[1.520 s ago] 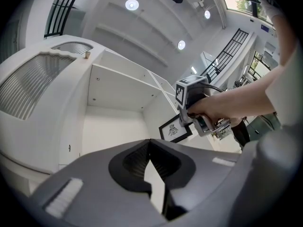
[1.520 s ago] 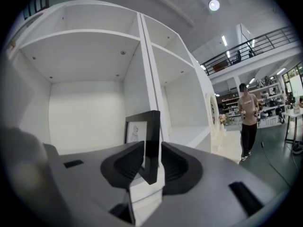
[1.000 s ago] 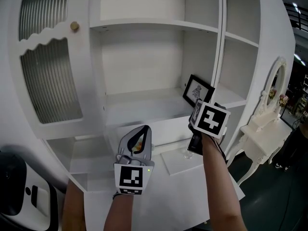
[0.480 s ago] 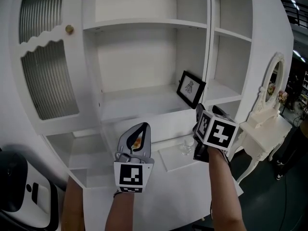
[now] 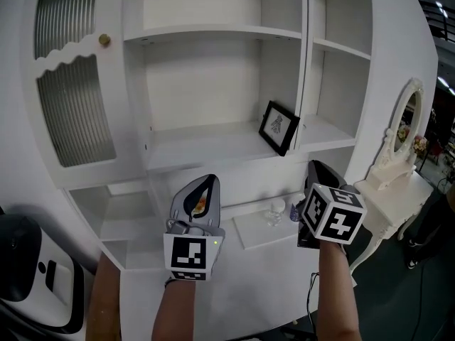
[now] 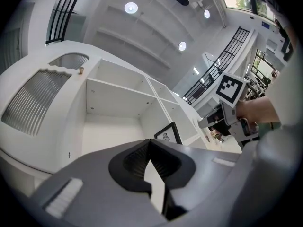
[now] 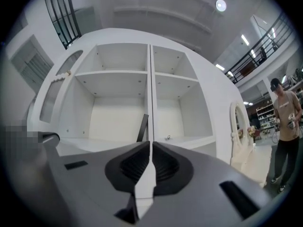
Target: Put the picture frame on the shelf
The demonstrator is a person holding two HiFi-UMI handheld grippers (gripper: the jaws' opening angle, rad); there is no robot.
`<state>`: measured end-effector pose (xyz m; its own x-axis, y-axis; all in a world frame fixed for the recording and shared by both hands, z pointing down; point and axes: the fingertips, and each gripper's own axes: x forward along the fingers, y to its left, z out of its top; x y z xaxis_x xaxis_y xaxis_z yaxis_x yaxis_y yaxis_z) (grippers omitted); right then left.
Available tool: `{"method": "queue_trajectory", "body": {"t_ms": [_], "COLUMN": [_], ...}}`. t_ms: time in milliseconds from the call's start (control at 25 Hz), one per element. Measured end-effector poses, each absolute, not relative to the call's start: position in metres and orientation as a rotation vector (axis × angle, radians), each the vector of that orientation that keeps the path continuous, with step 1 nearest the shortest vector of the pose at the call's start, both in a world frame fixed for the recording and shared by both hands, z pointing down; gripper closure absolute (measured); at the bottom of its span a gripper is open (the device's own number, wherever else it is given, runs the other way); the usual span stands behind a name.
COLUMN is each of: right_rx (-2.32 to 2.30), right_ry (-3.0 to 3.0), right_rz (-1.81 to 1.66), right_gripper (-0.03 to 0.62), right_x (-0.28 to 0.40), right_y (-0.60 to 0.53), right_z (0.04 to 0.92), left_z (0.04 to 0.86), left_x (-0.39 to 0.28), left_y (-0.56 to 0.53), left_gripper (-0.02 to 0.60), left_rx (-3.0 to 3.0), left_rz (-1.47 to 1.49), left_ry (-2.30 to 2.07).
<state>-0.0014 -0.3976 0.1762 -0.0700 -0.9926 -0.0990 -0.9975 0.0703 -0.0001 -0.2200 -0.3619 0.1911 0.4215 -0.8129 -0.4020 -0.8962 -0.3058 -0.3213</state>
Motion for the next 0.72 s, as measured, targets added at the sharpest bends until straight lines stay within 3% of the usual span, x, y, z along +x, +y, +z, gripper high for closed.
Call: {"method": "queue_trajectory", "body": {"t_ms": [720], "right_rx": [-1.89], "right_ry": [2.43], "right_rz": [0.619], "right_gripper": [0.586], "right_x": [-0.029], "right_y": [-0.345], "right_z": [0.208], "left_z": [0.21], "left_x": [-0.219], "left_y": [-0.354], "left_gripper": [0.572], "left_rx": [-2.222], "left_rz": [0.236], "left_ry": [1.48]}}
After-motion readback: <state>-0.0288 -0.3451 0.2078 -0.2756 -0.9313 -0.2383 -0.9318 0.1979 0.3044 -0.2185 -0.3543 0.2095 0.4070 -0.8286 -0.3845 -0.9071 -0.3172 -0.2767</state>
